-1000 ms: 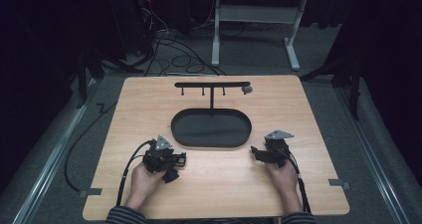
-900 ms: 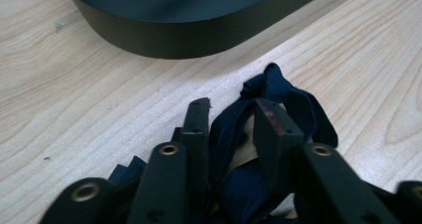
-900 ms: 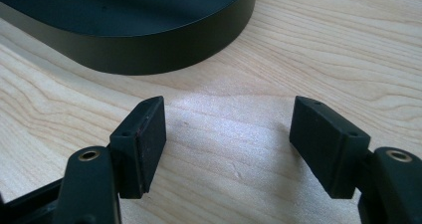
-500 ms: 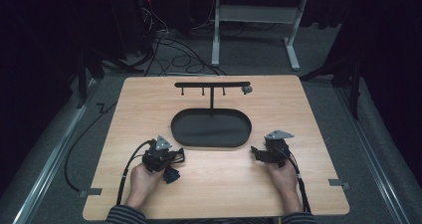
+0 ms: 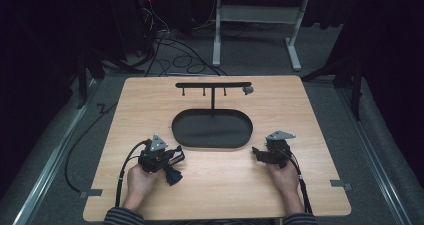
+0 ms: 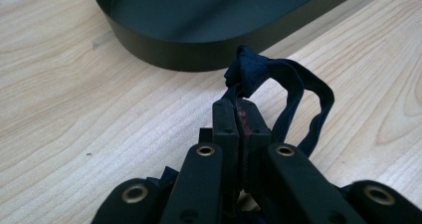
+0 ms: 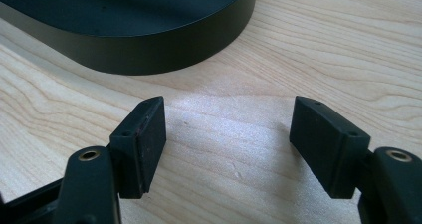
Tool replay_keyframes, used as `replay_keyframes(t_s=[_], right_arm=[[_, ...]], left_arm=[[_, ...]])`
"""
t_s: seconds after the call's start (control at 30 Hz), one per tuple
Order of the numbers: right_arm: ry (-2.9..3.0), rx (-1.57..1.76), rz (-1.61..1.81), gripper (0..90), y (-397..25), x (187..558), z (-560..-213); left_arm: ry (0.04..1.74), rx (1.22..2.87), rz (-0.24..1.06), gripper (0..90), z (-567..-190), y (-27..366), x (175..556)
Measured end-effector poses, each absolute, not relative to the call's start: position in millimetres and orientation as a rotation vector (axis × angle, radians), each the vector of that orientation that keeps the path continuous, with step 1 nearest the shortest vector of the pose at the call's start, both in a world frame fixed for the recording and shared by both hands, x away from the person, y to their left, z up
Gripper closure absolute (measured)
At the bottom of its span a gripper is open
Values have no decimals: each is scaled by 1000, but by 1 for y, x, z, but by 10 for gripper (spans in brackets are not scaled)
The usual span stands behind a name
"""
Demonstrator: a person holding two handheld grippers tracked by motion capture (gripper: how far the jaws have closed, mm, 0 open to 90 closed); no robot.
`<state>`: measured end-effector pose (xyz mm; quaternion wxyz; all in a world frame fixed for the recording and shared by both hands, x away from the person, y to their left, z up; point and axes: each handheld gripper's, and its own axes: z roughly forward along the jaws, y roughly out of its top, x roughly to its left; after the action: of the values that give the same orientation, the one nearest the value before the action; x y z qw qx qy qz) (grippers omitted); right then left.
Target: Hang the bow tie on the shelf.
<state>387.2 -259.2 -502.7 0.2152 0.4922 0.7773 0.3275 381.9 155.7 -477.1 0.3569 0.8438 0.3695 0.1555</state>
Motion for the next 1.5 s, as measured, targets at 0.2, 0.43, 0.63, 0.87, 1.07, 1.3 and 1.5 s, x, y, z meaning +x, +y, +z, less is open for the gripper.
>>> replay_keyframes(t_s=[0.2, 0.43, 0.63, 0.87, 1.07, 1.3, 1.5], right_arm=[[2155, 1365, 908, 320, -259, 387, -503], [2155, 1364, 908, 320, -259, 387, -503], [2155, 1364, 908, 320, -259, 387, -503], [2155, 1364, 908, 320, -259, 387, -503], [2155, 1369, 910, 321, -259, 387, -503], [2155, 1370, 911, 321, -259, 387, -503], [2155, 1370, 911, 321, -259, 387, -503]], left_arm=[[949, 2144, 417, 882, -471, 159, 379], [957, 2093, 438, 883, -463, 167, 375], [963, 2072, 460, 883, -456, 173, 373], [953, 2060, 483, 884, -446, 175, 371], [957, 2041, 499, 884, -439, 178, 369], [948, 2030, 520, 883, -429, 180, 369], [947, 2014, 533, 884, -421, 180, 369]])
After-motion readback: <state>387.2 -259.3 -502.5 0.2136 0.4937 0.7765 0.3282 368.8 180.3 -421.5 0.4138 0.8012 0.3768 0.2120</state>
